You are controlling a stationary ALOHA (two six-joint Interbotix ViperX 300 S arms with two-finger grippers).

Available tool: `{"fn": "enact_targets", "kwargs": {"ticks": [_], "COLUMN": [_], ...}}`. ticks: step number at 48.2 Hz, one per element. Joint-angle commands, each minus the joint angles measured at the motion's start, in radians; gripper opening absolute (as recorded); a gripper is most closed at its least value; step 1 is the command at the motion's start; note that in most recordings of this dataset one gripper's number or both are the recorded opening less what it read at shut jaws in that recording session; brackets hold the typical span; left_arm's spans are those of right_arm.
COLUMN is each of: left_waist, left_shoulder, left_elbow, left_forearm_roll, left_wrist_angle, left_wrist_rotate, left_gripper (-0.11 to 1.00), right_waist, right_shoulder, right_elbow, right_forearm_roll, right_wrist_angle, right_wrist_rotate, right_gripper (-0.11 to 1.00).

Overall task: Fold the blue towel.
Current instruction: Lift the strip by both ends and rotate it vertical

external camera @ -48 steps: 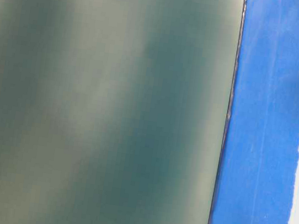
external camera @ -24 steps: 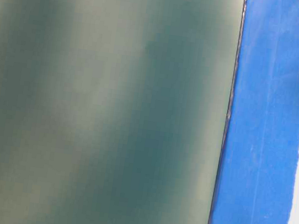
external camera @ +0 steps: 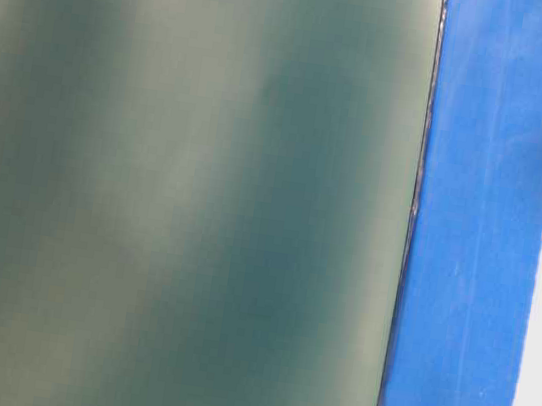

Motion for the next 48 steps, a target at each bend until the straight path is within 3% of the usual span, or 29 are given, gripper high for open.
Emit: {"fn": "enact_targets", "kwargs": {"ticks": [1, 10, 27, 38, 48], "left_waist": [0.003, 0.002, -0.025, -0.038, -0.103], "left_shoulder": [-0.087, -0.256, -0.465, -0.459, -0.408], "left_elbow": [-0.043, -0.097, -0.089, -0.091, -0.110], "left_forearm_roll": [0.002, 0.002, 0.002, 0.002, -0.002], "left_wrist_angle": [0.066, 0.195, 0.232, 0.229, 0.198], "left_wrist_rotate": [0.003, -0.003, -0.005, -0.008, -0.009], "left_gripper": [0.03, 0.03, 0.03, 0.03, 0.03], "right_waist": [-0.006, -0.012, -0.012, -0.026, -0.086], "right_shoulder": [-0.074, -0.238, -0.479, -0.491, -0.430], "right_elbow": [-0.026, -0.054, -0.063, -0.061, -0.077], "right_forearm_roll": [-0.002, -0.002, -0.005, -0.018, -0.023], "right_wrist_angle": [0.031, 0.135, 0.210, 0.204, 0.133], "right_wrist_rotate": [0.000, 0.000, 0.000, 0.000, 0.000], "right_gripper": [0.07, 0.07, 0.07, 0.07, 0.07]}}
